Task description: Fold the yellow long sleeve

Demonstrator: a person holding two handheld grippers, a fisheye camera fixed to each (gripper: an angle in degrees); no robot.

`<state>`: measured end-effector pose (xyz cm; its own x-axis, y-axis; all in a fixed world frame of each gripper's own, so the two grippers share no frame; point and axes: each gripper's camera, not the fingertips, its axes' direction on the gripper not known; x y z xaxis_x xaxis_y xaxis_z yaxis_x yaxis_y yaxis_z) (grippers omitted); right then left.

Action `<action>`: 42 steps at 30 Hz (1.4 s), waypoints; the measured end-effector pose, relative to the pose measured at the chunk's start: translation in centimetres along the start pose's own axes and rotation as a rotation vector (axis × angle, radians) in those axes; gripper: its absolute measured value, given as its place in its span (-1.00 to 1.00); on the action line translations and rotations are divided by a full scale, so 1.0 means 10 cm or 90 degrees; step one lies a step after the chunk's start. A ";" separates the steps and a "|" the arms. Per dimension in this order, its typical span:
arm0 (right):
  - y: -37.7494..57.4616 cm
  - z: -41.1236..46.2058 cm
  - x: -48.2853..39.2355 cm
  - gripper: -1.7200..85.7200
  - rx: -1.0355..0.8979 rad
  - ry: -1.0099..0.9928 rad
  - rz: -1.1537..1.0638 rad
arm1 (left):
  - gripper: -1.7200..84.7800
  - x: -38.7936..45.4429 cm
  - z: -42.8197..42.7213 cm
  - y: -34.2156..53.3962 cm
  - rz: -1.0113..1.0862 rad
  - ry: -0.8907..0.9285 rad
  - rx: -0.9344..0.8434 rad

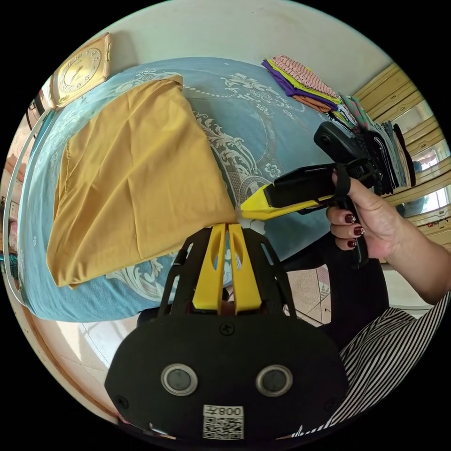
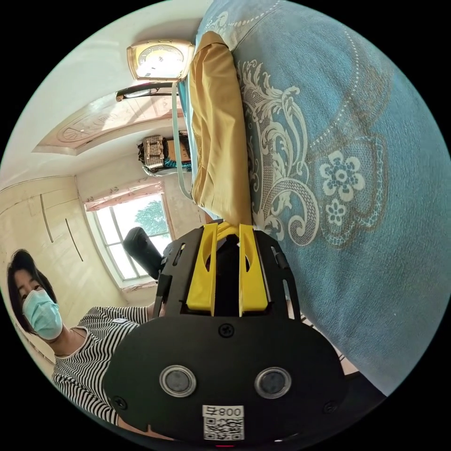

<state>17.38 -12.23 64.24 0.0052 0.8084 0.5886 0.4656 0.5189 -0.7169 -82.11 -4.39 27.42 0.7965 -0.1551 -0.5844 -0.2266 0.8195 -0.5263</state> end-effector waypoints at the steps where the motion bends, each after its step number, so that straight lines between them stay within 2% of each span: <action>1: 0.03 -0.05 0.02 -0.76 0.004 -0.003 0.005 | -0.94 -0.03 -0.02 0.03 -0.003 0.010 0.008; 12: 0.13 -0.10 0.12 -0.72 0.006 -0.073 0.044 | -0.95 -0.37 -0.14 0.24 -0.023 0.078 0.056; 21: 0.24 -0.11 0.08 -0.87 0.000 -0.102 0.041 | -0.95 -0.84 -0.25 0.54 -0.060 0.113 0.076; 24: 0.32 -0.18 0.00 -0.90 0.005 -0.103 0.030 | -0.94 -1.13 -0.41 0.78 -0.119 0.132 0.106; 27: 0.38 -0.25 -0.11 -0.91 0.013 -0.114 0.017 | -0.93 -1.58 -0.56 1.14 -0.228 0.184 0.155; 30: 0.44 -0.32 -0.23 -0.91 0.021 -0.129 0.001 | -0.87 -2.10 -0.57 1.55 -0.359 0.298 0.214; 32: 0.47 -0.36 -0.30 -0.92 0.028 -0.141 -0.006 | -0.75 -2.46 -0.42 1.85 -0.453 0.449 0.253; 35: 0.52 -0.40 -0.43 -0.92 0.035 -0.155 -0.020 | -0.68 -2.75 -0.21 2.14 -0.541 0.590 0.340; 42: 0.65 -0.46 -0.60 -0.92 0.036 -0.146 -0.043 | -0.65 -3.20 0.00 2.50 -0.657 0.643 0.436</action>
<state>24.44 -14.96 57.71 -0.2277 0.8100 0.5404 0.4075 0.5833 -0.7026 -113.29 21.06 32.96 -0.3017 -0.8315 -0.4665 0.6540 0.1756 -0.7358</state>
